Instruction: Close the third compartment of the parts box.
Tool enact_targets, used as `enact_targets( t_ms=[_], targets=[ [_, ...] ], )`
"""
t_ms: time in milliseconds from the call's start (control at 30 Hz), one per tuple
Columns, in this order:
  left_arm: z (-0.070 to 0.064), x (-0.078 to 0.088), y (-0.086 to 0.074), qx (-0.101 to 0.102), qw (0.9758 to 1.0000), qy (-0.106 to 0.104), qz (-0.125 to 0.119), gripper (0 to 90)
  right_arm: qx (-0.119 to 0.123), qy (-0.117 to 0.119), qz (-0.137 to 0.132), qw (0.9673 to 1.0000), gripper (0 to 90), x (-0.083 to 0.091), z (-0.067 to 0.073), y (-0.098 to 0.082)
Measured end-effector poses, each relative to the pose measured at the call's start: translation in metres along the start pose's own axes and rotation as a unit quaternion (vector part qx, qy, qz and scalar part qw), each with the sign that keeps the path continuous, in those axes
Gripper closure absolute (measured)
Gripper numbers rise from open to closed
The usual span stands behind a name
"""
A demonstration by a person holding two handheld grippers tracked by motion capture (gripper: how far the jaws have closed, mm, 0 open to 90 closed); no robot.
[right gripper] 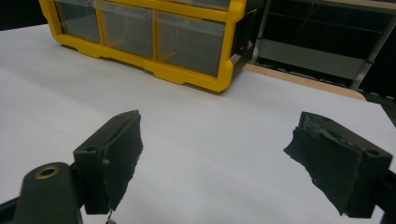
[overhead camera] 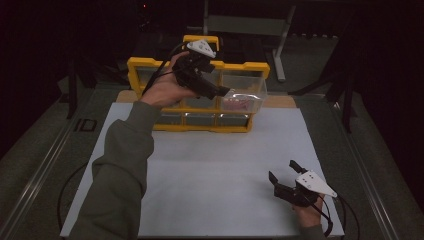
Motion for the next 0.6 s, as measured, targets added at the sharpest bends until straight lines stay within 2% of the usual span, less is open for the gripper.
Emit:
enact_targets(
  t_ms=[600],
  targets=[
    [-0.018, 0.002, -0.015, -0.018, 0.9997, -0.014, -0.001, 12.1, 0.000, 0.000, 0.000, 1.0000, 15.1, 0.000, 0.000, 0.000]
  ],
)
Point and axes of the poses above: each handheld gripper's, and its own axes: x roughly backward along the jaws, y roughly out of its top, z roughly to its left, the point moved 4 cm from there along -x, roughly forward along the jaws, and after that the axes turned 7 degrees about -x, right-handed, at the moved point
